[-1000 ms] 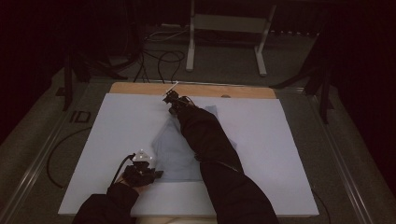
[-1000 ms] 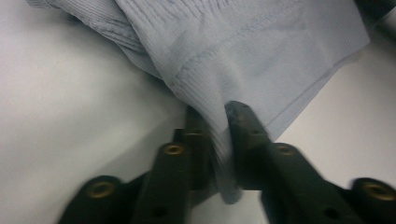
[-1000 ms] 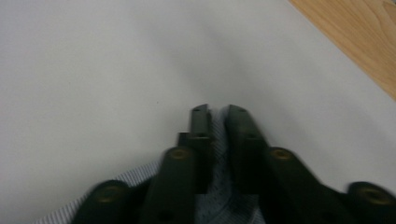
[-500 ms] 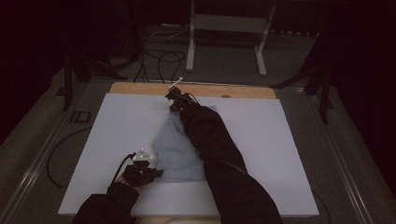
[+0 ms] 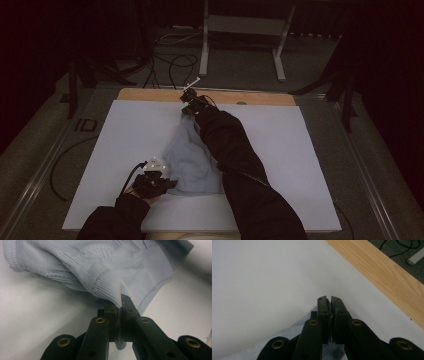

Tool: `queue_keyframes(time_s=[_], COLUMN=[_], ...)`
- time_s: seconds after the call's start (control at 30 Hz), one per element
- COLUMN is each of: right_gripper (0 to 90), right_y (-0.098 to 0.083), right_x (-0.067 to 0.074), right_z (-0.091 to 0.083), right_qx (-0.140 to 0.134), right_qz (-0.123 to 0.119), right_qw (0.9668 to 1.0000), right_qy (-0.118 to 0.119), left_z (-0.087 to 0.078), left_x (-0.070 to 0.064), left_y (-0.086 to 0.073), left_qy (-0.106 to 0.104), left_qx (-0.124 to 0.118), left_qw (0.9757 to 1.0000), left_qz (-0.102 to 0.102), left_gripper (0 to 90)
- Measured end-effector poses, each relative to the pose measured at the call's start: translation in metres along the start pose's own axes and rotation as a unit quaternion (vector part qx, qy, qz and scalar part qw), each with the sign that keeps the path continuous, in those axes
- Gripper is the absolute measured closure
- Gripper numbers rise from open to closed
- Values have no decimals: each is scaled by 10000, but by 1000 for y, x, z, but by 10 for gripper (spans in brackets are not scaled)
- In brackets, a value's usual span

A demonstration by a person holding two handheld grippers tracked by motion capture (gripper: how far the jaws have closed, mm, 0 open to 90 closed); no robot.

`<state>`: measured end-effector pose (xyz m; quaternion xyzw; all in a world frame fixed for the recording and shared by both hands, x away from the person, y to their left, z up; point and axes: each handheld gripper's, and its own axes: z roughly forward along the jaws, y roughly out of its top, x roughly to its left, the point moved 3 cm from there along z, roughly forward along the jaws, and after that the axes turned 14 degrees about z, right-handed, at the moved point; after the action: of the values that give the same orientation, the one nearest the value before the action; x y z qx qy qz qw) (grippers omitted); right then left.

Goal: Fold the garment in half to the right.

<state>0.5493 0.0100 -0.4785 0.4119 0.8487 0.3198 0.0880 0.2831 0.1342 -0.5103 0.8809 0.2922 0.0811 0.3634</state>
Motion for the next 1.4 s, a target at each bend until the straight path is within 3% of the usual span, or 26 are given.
queue_keyframes(time_s=[0.2, 0.47, 0.8, 1.07, 1.4], right_gripper=[872, 872, 872, 872, 871], right_y=[4, 4, -1, -5, -13], right_x=[0, -3, -18, -31, -51], right_z=[-13, -28, -50, -69, -91], right_qx=[-107, -190, -351, -568, -776], right_qz=[3, -18, 24, 293, 351], right_qw=[9999, 9998, 9994, 9980, 9964], right_qy=[3, 7, 29, 27, 6], left_z=[-3, -5, -3, 1, 17], left_x=[-1, -8, -17, -28, -43], left_y=[7, 23, 47, 72, 99], left_qy=[-3, -30, -60, -137, -287], left_qx=[-50, -54, -24, -30, -29], left_qw=[10000, 9995, 9980, 9957, 9928], left_qz=[36, 313, 634, 921, 1165], left_gripper=[868, 868, 869, 868, 868])
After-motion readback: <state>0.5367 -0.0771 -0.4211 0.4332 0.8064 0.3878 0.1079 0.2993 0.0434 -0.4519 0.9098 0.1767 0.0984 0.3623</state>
